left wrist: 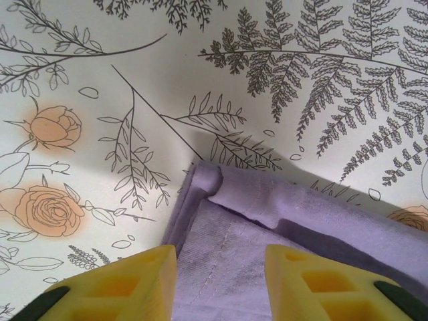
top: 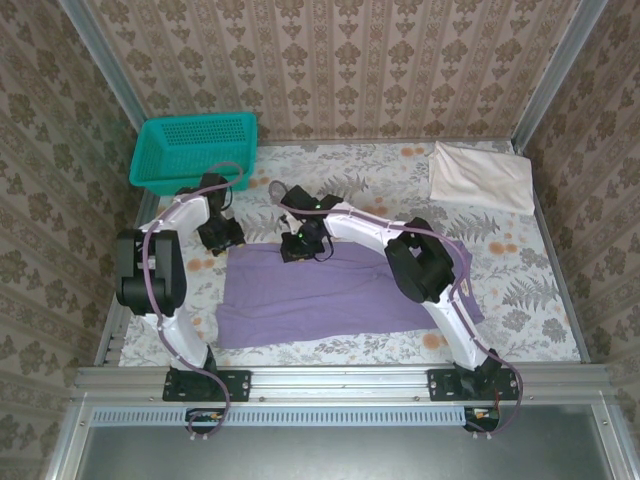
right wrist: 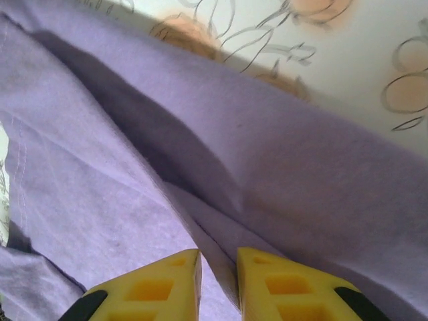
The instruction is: Fold and stack the t-shirts
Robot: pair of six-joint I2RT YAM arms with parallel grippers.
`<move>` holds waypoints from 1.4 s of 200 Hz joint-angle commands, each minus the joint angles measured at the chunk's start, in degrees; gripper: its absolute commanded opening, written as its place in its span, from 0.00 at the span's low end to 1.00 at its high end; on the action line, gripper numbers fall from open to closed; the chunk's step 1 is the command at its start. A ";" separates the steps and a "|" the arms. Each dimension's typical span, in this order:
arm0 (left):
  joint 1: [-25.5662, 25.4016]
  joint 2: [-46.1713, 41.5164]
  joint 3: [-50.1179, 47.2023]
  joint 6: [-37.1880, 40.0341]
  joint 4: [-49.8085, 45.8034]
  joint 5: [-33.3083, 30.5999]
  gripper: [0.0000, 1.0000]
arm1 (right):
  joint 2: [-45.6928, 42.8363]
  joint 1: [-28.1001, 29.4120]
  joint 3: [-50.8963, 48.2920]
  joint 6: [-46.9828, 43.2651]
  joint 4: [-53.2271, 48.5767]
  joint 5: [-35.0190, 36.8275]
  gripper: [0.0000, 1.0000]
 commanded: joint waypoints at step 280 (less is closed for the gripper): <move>-13.73 5.08 7.30 -5.87 -12.13 -5.31 0.51 | -20.54 -11.10 -29.91 13.91 18.82 -1.17 0.36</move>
